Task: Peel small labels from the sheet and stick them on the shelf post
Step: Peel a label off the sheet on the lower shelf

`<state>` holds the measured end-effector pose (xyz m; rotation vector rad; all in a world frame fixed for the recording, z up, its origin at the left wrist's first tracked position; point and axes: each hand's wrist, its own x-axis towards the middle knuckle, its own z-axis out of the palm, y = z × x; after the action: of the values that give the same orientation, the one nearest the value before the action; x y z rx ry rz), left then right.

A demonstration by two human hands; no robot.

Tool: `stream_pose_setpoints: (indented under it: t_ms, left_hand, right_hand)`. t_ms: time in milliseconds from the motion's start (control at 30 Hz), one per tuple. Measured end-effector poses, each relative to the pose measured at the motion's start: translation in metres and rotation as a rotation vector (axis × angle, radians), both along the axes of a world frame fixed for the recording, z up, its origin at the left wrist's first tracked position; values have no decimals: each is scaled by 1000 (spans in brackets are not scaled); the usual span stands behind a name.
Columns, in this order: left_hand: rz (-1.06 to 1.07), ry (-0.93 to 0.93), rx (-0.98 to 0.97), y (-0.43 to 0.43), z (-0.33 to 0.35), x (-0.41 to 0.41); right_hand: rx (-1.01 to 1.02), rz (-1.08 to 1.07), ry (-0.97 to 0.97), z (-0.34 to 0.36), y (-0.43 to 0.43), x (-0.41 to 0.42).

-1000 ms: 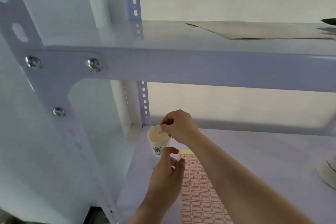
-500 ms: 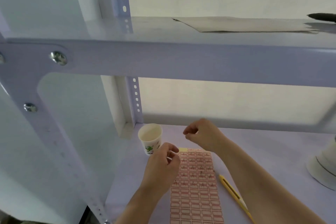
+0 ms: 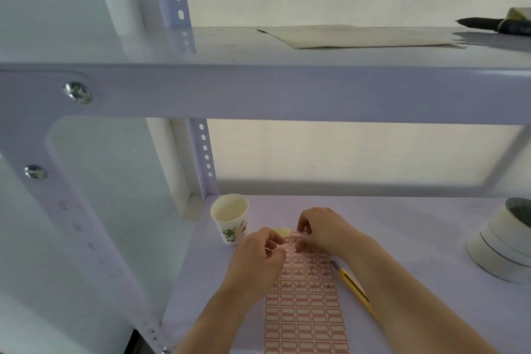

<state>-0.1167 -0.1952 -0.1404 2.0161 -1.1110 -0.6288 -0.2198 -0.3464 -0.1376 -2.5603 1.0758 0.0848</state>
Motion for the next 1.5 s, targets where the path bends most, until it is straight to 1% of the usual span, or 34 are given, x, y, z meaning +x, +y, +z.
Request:
stream_pose_setpoints:
  t_ms: [67, 167, 267, 333, 400, 467, 533, 600, 667, 733, 767, 867, 900, 933, 1033, 1133, 1200, 1333, 1500]
  left_hand:
    - [3, -1, 7, 1, -1, 0]
    - [-30, -6, 45, 0, -1, 2]
    - [-123, -56, 139, -3, 1, 5]
    - [-149, -77, 177, -5, 4, 6]
    - [-115, -73, 170, -9, 7, 4]
    - [-28, -52, 75, -14, 7, 1]
    - [69, 21, -84, -19, 10, -2]
    - [135, 145, -203, -22, 17, -5]
    - [166, 282, -277, -24, 25, -5]
    - [163, 388, -305, -24, 31, -4]
    - [158, 425, -308, -24, 32, -4]
    - [154, 536, -325, -24, 37, -4]
    - [147, 586, -341, -23, 39, -5]
    - [140, 643, -358, -23, 41, -6]
    - [105, 820, -385, -19, 46, -3]
    - [28, 924, -415, -15, 48, 3]
    - [3, 986, -453, -14, 48, 5]
    - [-35, 1048, -514, -13, 48, 7]
    - [-99, 1090, -535, -9, 46, 9]
  right_hand:
    - [8, 11, -19, -1, -2, -1]
    - [52, 7, -96, -2, -3, -4]
    - [110, -3, -219, 0, -1, -7]
    - [148, -24, -323, 3, 2, -10]
    - [175, -43, -417, 7, 4, -14]
    - [195, -56, -503, 13, 7, -19]
    - [203, -65, -584, 19, 11, -24]
    - [197, -80, -654, 26, 15, -29]
    - [207, -117, -714, 32, 20, -33]
    - [202, -189, -778, 39, 27, -35]
    - [143, -231, -799, 41, 31, -35]
    - [-209, -306, -802, 45, 44, -34]
    - [-274, -304, -810, 47, 50, -34]
    - [-292, -292, -820, 49, 55, -33]
    - [-274, -287, -809, 52, 69, -31]
    - [-306, -310, -781, 55, 78, -28]
    - [-288, -310, -800, 56, 83, -25]
    - [-235, -320, -870, 56, 90, -18]
    - [-197, -331, -895, 56, 95, -14]
